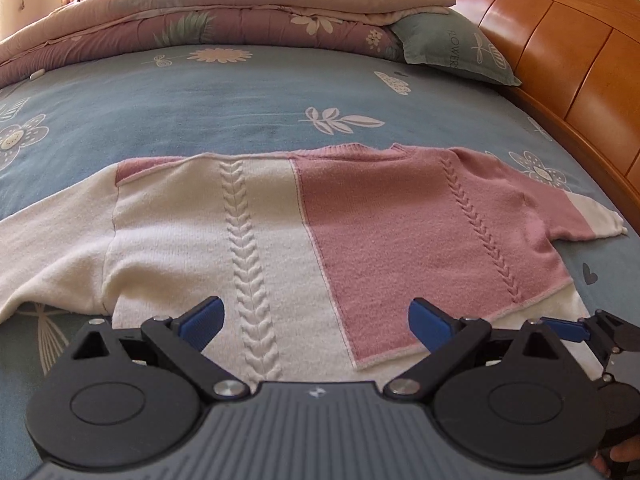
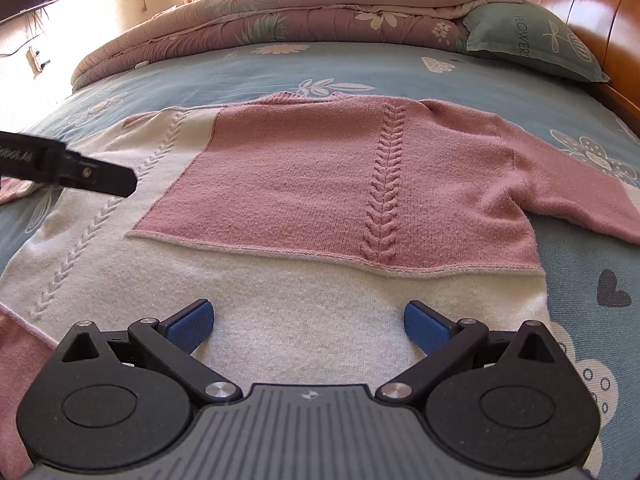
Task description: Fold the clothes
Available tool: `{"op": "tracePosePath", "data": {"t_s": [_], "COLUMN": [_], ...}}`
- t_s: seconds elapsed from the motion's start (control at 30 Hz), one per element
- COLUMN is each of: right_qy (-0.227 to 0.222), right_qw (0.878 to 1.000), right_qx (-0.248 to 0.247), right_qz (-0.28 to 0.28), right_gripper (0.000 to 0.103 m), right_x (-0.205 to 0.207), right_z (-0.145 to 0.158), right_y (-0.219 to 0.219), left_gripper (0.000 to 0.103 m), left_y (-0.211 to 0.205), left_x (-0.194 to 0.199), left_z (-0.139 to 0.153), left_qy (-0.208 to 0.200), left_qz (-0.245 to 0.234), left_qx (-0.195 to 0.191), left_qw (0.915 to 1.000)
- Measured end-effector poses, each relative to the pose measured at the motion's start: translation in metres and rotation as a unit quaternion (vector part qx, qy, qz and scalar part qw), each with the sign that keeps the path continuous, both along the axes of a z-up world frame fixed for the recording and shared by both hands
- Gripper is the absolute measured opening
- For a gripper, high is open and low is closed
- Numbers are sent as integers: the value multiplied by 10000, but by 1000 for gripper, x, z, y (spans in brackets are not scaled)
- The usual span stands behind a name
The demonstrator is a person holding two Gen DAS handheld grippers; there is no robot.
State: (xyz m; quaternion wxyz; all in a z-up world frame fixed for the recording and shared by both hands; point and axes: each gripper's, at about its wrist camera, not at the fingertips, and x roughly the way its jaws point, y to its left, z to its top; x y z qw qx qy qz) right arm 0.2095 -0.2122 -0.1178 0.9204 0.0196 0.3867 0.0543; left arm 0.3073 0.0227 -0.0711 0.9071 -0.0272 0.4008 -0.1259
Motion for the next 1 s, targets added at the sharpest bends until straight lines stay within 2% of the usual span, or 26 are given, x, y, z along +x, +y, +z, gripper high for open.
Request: {"op": "tracePosePath", "data": {"t_s": [0.1,0.2,0.23,0.33,0.43,0.63,0.67,0.73,0.87,0.9,0.93,1.0], "right_qy": [-71,-103,-119,-168,-218,-304,-306,-310,-320,-324,-324,-327], "right_qw": [9999,9999,9998,9997,9995,9993,9993,9993,9992,9992,9992,9992], "right_qx": [-106,-125,-131,-163,-195,-223,-202,-211,-235,-231,-232,-241], "right_qz": [24,58,69,82,95,26,28,39,49,51,47,33], "right_gripper": [103,103,103,103,103,103,103,103,103,103,103,103], "right_x": [-2,-2,-3,-3,-3,-1,-2,-3,-7,-8,-8,-9], "right_z": [-2,-2,-2,-3,-4,-5,-5,-4,-4,-4,-4,-4], "right_y": [2,2,1,3,4,6,5,5,5,5,5,5], "left_gripper": [98,99,102,102,102,102,102,102,102,102,102,102], "left_y": [8,19,20,17,9,32,42,67,102,113,128,154], "left_x": [19,28,25,21,22,31,38,46,26,21,18,20], "left_z": [-14,-30,-32,-34,-28,-5,-11,-26,-13,-6,1,1], "left_qy": [-5,191,68,-31,69,-285,-29,564,571,442,238,107], "left_qz": [57,-6,-136,-370,-450,-290,-74,298,216,278,446,820], "left_qx": [22,7,-3,176,409,-188,-381,-874,-1696,-1882,-2019,-2191], "left_qw": [10000,9998,9999,9992,9981,9990,9992,9941,9836,9807,9781,9722]}}
